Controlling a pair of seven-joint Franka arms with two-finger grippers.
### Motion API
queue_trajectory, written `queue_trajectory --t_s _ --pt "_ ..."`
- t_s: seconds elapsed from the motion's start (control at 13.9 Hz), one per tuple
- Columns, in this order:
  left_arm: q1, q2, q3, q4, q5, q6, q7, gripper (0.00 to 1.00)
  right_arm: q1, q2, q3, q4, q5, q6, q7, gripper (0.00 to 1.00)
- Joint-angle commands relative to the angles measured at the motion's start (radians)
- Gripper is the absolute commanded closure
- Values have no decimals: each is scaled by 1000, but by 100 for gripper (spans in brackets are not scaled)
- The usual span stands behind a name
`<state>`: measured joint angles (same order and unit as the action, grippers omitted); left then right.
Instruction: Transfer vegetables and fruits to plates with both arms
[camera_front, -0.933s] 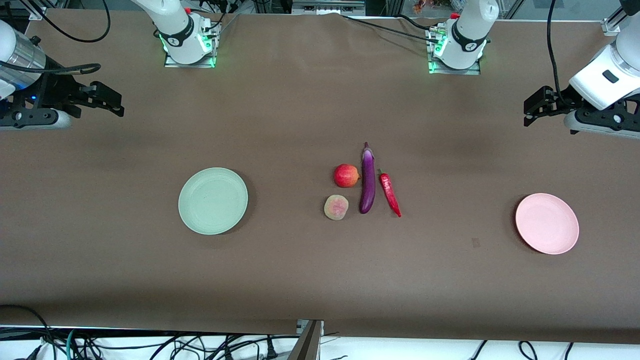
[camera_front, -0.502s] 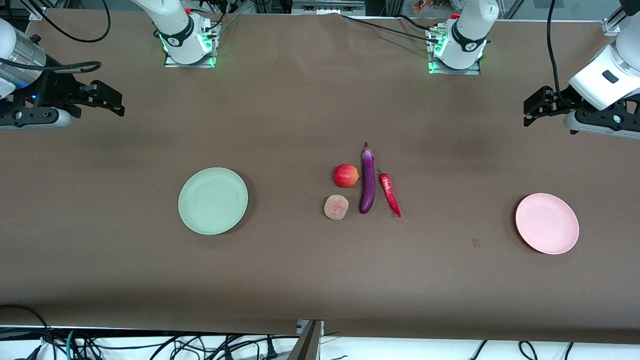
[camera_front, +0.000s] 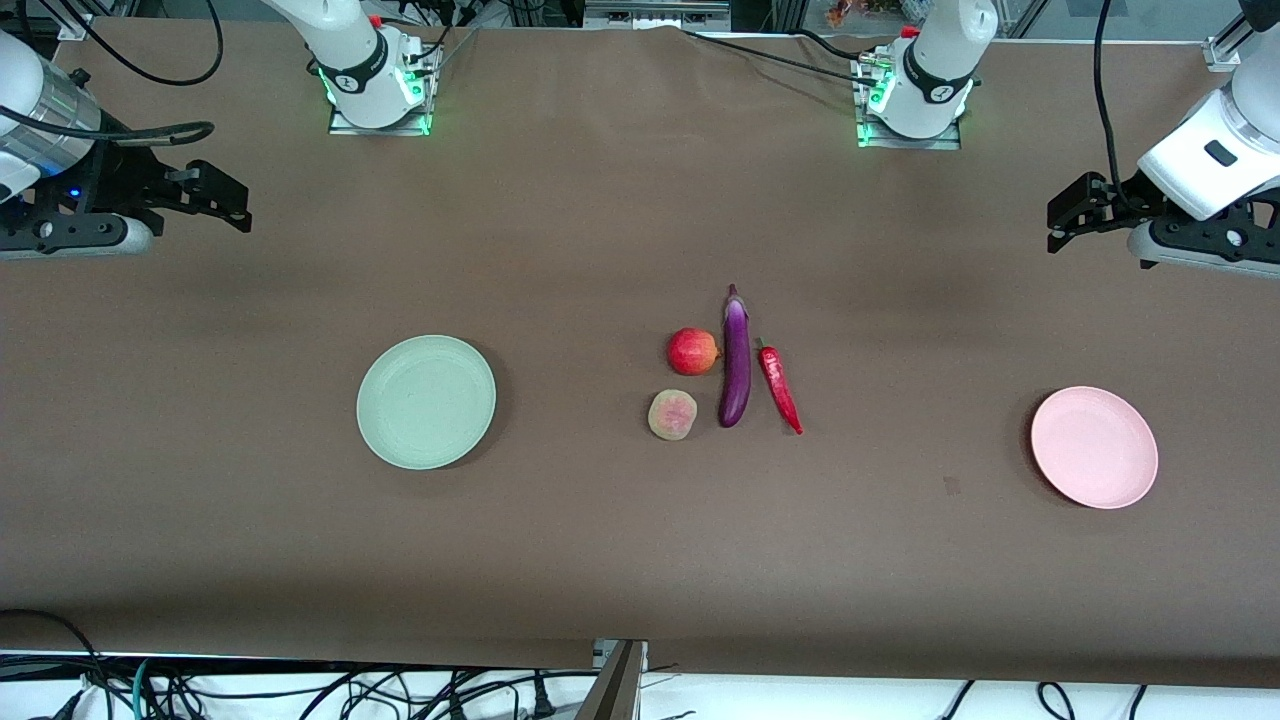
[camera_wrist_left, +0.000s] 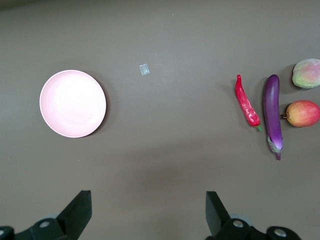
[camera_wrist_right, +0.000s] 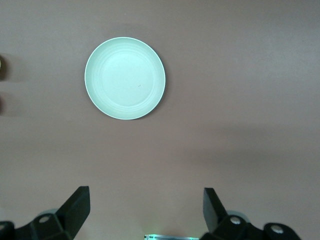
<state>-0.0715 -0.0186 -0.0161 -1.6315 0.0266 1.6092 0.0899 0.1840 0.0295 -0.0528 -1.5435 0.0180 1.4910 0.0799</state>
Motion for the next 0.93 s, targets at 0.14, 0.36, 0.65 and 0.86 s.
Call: queue_trajectory --t_s 0.14,0.36,0.65,0.86 --pt "-10 17 2 36 13 -22 1 0 3 -2 7 -6 -20 -1 -11 0" --pt "-10 17 2 36 13 -22 1 0 3 -2 7 -6 -13 0 -11 0" --pt "-10 17 2 36 15 -22 1 0 20 0 7 -7 -20 -9 -12 0" --pt "-10 17 2 36 15 -22 1 0 23 6 5 -4 -26 -11 -12 0"
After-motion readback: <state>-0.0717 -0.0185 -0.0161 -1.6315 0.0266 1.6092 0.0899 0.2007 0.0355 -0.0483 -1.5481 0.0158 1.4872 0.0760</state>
